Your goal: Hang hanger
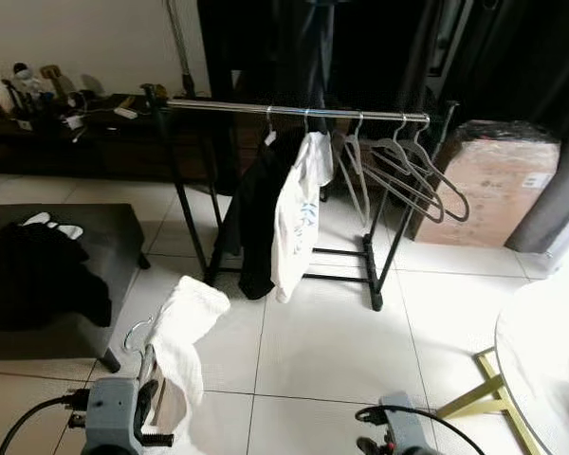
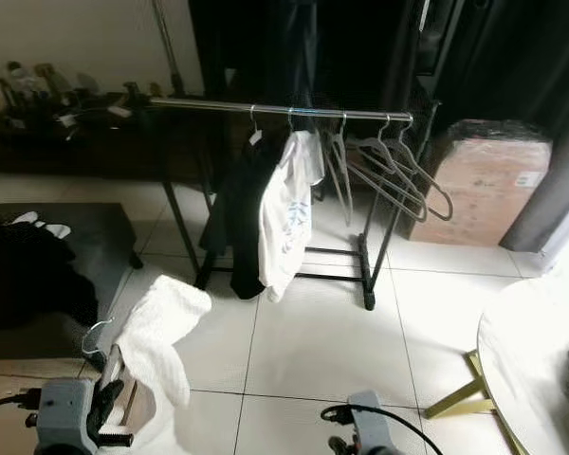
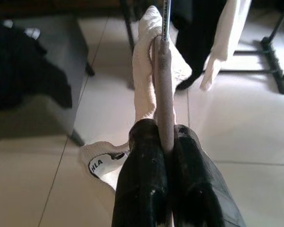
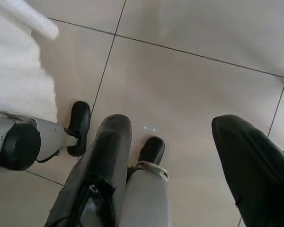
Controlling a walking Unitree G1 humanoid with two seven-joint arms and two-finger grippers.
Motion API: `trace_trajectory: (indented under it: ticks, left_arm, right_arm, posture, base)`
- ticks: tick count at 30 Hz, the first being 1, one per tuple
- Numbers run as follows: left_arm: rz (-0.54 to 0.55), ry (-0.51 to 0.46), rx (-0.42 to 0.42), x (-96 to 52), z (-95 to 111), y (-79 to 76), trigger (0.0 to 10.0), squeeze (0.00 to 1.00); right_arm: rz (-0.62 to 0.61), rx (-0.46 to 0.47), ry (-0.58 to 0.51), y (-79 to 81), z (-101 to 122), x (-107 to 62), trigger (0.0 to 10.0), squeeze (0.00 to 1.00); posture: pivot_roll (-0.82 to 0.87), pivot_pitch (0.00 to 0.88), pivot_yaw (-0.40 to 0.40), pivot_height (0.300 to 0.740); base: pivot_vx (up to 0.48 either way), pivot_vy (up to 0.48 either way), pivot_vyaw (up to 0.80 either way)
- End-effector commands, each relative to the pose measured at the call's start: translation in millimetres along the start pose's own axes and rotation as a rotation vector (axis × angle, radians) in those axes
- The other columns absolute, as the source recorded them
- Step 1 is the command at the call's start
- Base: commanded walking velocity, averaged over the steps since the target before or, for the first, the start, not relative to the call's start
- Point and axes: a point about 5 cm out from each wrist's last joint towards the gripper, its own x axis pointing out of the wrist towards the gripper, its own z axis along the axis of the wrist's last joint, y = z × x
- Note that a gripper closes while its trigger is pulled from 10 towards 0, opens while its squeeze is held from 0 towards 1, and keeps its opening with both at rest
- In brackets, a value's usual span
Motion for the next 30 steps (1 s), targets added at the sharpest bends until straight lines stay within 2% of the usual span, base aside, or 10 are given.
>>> trace_trajectory:
  ticks: [1, 6, 10, 16, 23, 27, 30]
  left_arm:
    - [0.012, -0.055, -0.021, -1.3, 13.3, -1.0, 10.0, 0.00]
    - [0.095, -0.059, -0.060, 0.9, 15.7, 10.1, 10.0, 0.00]
    - [0.068, -0.056, -0.043, 2.8, 18.0, 5.7, 10.0, 0.00]
    - [0.062, -0.052, -0.050, 4.6, 19.2, 2.8, 10.0, 0.00]
    - [0.066, -0.051, -0.057, 4.8, 21.4, 2.7, 10.0, 0.00]
    - [0.064, -0.049, -0.056, 5.3, 21.3, 3.1, 10.0, 0.00]
    - [0.054, -0.047, -0.057, 6.1, 21.5, 1.2, 10.0, 0.00]
  right_arm:
    - [-0.005, 0.005, 0.017, 0.7, -6.2, -0.2, 10.0, 0.00]
    - [0.005, 0.001, 0.019, 2.7, -7.1, 0.1, 10.0, 0.00]
    - [0.007, -0.025, 0.025, 2.6, -7.7, 0.0, 10.0, 0.00]
    - [0.021, 0.017, 0.029, 5.9, -9.0, 0.6, 10.0, 0.00]
    - [0.018, -0.039, 0.042, 5.3, -10.2, 0.4, 10.0, 0.00]
    - [0.026, -0.029, 0.047, 6.6, -10.5, 0.6, 10.0, 0.00]
    - [0.041, -0.008, 0.046, 8.4, -9.2, 1.0, 10.0, 0.00]
  posture:
    - [0.14, 0.080, -0.049, 0.740]
    - [0.13, 0.090, -0.048, 0.740]
    - [0.13, 0.103, -0.044, 0.740]
    - [0.13, 0.111, -0.042, 0.740]
    - [0.13, 0.118, -0.042, 0.740]
    - [0.13, 0.117, -0.042, 0.740]
    - [0.13, 0.119, -0.042, 0.740]
  base:
    - [0.000, 0.000, 0.00]
    - [0.225, 0.000, 0.00]
    - [0.356, 0.000, 0.28]
    - [0.391, 0.000, 0.28]
    - [0.468, 0.000, 0.19]
    - [0.480, 0.000, 0.72]
    - [0.480, 0.000, 0.00]
